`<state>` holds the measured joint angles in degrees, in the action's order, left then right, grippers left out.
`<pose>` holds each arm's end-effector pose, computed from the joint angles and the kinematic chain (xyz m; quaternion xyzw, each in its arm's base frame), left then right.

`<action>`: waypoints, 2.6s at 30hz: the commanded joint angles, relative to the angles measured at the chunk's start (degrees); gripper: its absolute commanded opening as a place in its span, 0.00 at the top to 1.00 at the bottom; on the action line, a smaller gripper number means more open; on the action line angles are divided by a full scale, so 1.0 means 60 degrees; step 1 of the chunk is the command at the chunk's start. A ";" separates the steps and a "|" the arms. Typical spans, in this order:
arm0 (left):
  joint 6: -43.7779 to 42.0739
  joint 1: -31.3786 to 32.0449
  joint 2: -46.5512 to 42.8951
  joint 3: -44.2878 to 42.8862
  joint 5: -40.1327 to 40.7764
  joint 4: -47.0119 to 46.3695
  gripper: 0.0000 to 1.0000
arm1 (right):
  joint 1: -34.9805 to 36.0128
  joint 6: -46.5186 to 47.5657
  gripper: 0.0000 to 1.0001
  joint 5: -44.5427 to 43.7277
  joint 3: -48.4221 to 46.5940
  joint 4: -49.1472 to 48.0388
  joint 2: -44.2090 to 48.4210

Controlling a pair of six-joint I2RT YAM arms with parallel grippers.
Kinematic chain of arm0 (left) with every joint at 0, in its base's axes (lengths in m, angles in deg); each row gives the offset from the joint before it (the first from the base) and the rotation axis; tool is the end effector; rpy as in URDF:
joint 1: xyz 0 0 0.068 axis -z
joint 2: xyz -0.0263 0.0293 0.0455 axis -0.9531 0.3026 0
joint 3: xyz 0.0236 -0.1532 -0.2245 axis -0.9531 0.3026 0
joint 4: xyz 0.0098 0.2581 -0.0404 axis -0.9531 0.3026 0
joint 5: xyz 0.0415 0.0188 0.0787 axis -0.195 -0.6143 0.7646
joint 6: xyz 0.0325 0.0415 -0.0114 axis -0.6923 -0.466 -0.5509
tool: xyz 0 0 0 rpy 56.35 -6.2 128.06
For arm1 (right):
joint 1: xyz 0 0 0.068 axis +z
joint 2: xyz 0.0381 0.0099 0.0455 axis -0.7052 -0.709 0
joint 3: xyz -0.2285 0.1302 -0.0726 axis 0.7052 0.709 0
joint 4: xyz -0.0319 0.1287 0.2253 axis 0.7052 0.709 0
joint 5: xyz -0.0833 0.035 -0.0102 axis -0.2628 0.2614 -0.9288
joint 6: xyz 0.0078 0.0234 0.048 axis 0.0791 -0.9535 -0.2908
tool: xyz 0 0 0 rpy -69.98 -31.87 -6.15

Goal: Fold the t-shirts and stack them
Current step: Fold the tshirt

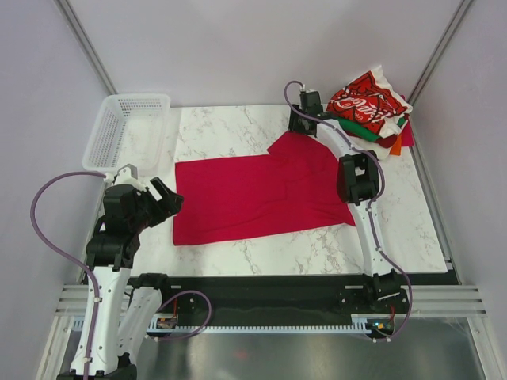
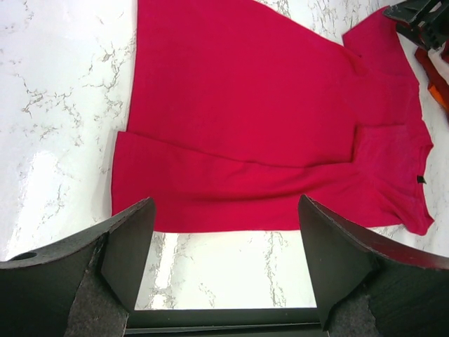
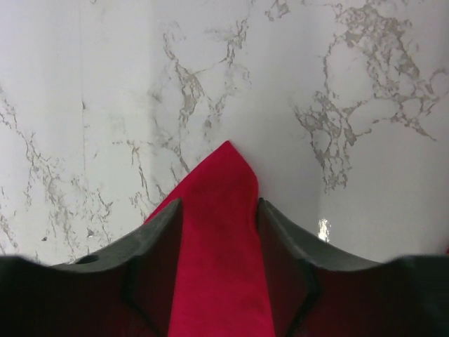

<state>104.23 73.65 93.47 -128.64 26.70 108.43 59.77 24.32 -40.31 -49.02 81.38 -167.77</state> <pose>0.1226 -0.0055 0.3162 -0.2028 0.8552 -0.1635 0.4481 0.5670 0.1497 0.1561 0.0338 0.9124 0.1014 0.3951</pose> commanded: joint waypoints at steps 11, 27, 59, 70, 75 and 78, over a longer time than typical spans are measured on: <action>-0.0250 -0.0004 0.0328 0.0077 0.0247 -0.0244 0.11 | 0.0107 0.0454 1.00 -0.0842 -0.0112 -0.0100 -0.0175; 0.0306 0.0435 0.8450 -0.3596 0.2237 -0.2368 0.22 | -0.0684 0.1700 1.00 0.0283 0.4122 -0.2267 0.2684; 0.0892 0.0567 1.4700 -0.7908 0.4070 -0.2353 0.31 | -0.2765 -0.0615 1.00 0.4768 0.4240 -0.3762 0.1454; 0.1683 0.0552 1.4934 -0.7599 0.4100 -0.1753 0.44 | -0.2838 -0.0746 1.00 0.4856 0.4313 -0.3849 0.1453; 0.1670 0.0567 1.5255 -0.7905 0.3997 -0.1431 0.51 | -0.2852 -0.0805 1.00 0.4944 0.4313 -0.3879 0.1410; 0.1611 0.0567 1.5635 -0.8447 0.3938 -0.1094 0.67 | -0.2852 -0.0805 1.00 0.4988 0.4327 -0.3908 0.1439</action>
<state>111.77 77.32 183.32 -176.86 49.52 98.92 44.58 20.51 -10.48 -22.03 59.44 -157.70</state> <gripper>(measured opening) 0.373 0.009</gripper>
